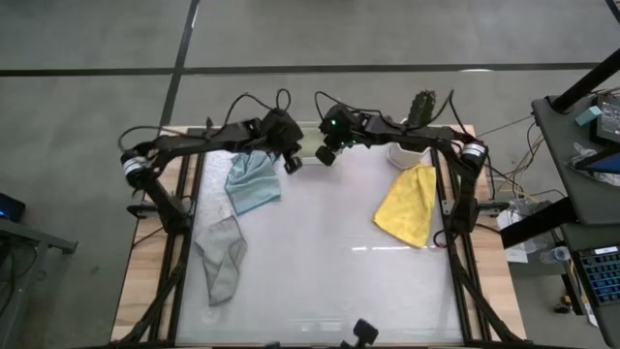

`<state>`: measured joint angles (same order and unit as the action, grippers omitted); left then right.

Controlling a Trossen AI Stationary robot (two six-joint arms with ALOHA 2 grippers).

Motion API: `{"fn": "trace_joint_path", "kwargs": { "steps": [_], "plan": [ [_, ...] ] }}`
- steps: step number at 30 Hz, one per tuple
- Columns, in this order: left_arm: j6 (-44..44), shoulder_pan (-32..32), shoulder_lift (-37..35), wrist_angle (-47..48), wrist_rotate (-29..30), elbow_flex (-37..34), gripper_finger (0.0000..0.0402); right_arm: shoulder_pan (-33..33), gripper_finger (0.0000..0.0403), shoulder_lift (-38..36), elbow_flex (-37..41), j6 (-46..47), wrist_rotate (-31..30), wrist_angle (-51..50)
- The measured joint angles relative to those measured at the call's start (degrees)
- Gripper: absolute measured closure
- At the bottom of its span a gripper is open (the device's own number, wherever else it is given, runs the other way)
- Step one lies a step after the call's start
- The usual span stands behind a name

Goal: Fold microfiber towels
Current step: Fold the gray cloth

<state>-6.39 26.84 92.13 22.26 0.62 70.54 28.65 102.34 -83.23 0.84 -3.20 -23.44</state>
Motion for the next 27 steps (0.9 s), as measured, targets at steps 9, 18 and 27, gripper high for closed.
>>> {"fn": "trace_joint_path", "kwargs": {
  "steps": [9,18,27],
  "plan": [
    [12.5,-18.4,-5.6,4.0,-0.1,-7.3,0.04,-11.1,0.039,-4.8,14.8,3.1,0.0,14.8],
    [30.2,-34.7,-6.0,5.6,-0.5,-12.4,0.04,-21.0,0.039,-8.0,24.9,-4.3,0.1,32.7],
    [80.1,-51.3,-6.0,5.1,-7.8,-10.5,0.0401,-28.1,0.039,-14.4,28.6,-14.4,-0.7,37.2]
  ]
}}
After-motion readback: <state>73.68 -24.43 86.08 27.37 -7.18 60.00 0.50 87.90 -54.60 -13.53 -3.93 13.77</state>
